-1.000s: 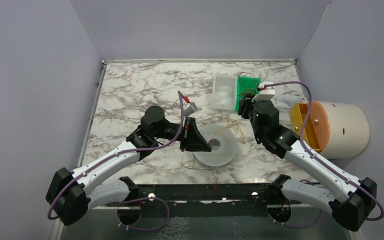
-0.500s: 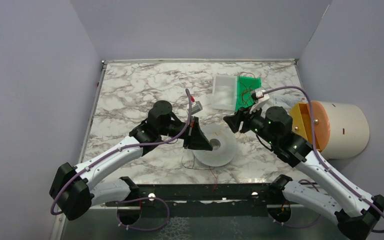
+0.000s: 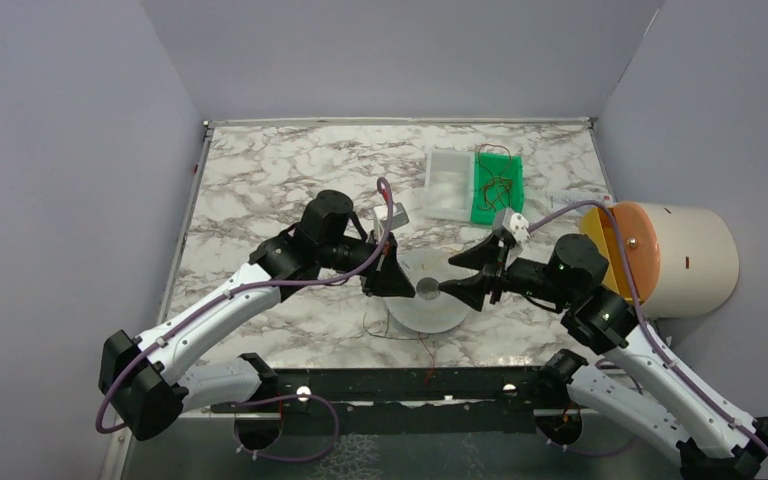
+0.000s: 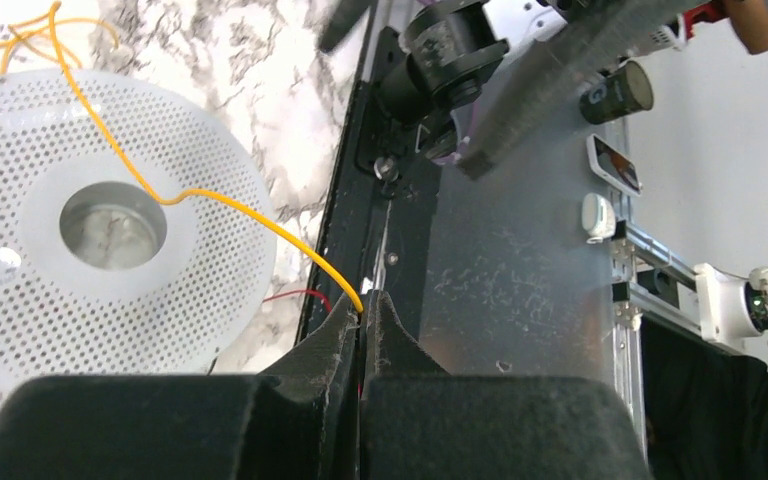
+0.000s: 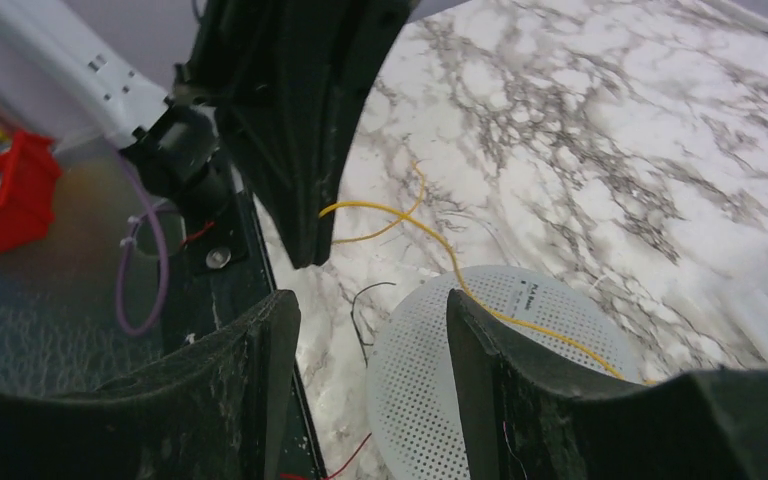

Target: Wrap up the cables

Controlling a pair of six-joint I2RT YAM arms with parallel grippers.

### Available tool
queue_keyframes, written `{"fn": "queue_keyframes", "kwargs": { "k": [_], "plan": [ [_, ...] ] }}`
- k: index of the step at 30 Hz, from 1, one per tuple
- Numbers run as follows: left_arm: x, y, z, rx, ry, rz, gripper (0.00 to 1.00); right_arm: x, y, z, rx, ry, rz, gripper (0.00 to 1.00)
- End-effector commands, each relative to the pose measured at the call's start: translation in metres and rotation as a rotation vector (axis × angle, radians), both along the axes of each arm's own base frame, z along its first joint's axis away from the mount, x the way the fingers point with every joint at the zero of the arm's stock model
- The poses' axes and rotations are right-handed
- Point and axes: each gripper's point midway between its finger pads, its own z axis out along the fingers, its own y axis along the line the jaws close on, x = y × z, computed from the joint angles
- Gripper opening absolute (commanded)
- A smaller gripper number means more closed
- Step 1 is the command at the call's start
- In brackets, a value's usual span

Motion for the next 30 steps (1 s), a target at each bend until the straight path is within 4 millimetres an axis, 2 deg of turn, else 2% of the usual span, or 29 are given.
{"fn": "queue_keyframes", "kwargs": {
  "k": [1,4,9,16,20,25,30],
  "plan": [
    [0.001,0.012,-0.011,0.09,-0.06,0.014,0.0,-0.033,0.012,0.007,0.048,-0.212,0.249,0.61],
    [-0.001,0.015,-0.013,0.111,-0.059,0.001,0.0,-0.028,0.016,0.001,0.025,-0.28,0.27,0.61],
    [-0.005,0.017,-0.019,0.129,-0.049,-0.03,0.0,-0.006,0.029,-0.012,-0.017,-0.279,0.257,0.58],
    [-0.007,0.018,-0.022,0.144,-0.032,-0.042,0.0,0.019,0.042,-0.025,-0.079,-0.39,0.222,0.59],
    [-0.008,0.017,-0.023,0.145,-0.027,-0.048,0.0,0.017,0.049,-0.028,-0.074,-0.442,0.269,0.61],
    [-0.008,0.016,-0.024,0.148,-0.021,-0.053,0.0,0.006,0.061,-0.044,-0.108,-0.47,0.342,0.61],
    [-0.008,0.016,-0.025,0.149,-0.016,-0.057,0.0,0.01,0.067,-0.06,-0.15,-0.489,0.336,0.61]
  ]
}}
